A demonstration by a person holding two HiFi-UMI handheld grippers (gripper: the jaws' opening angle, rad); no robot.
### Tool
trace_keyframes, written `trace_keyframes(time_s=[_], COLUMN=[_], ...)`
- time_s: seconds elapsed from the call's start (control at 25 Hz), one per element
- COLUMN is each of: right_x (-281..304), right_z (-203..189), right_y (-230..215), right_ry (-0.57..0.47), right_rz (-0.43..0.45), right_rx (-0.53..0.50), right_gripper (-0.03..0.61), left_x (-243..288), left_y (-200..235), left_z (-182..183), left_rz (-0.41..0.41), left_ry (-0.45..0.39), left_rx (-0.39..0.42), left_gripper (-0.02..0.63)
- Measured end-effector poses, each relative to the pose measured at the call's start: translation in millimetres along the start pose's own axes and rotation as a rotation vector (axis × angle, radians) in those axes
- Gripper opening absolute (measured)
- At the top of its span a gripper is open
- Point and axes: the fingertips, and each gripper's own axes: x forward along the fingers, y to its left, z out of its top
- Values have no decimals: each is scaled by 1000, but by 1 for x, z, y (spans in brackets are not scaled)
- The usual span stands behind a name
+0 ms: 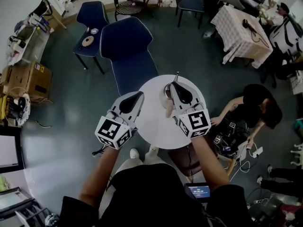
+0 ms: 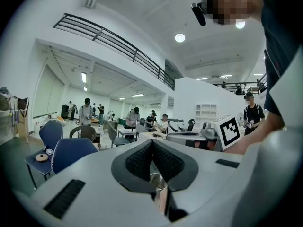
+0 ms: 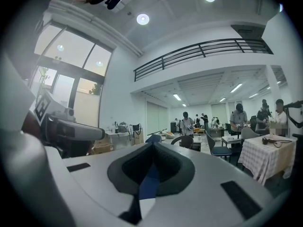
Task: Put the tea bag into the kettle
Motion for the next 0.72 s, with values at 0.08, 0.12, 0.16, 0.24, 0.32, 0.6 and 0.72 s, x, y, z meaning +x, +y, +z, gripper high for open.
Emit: trace_keyframes(time_s=[0.08,0.12,0.16,0.24,0.32,0.6,0.72], right_x=[0,0,0,0,0,5,6], right_z=[7,11,14,18,21,24,30], right_y=[2,3,3,4,4,5,6], right_ry=[-13,-20,-25,-32,-39,-48,-57], right_rz=[5,7,8,12,18,48,53], right_rx=[2,-1,-4,-9,-11,-22,-28], right_gripper=[20,20,20,20,20,20,18], left_x=[3,5,6,10,14,24,27], left_y=[2,2,2,2,2,0,0], left_z=[4,6,8,12,14,21,31], left_rz=[-5,-8,-10,-13,-12,-17,-30], left_ry=[-12,-17,-23,-33,-44,-69,-102], left_rx=[6,10,14,18,20,39,15], left_gripper=[15,15,15,15,15,15,15])
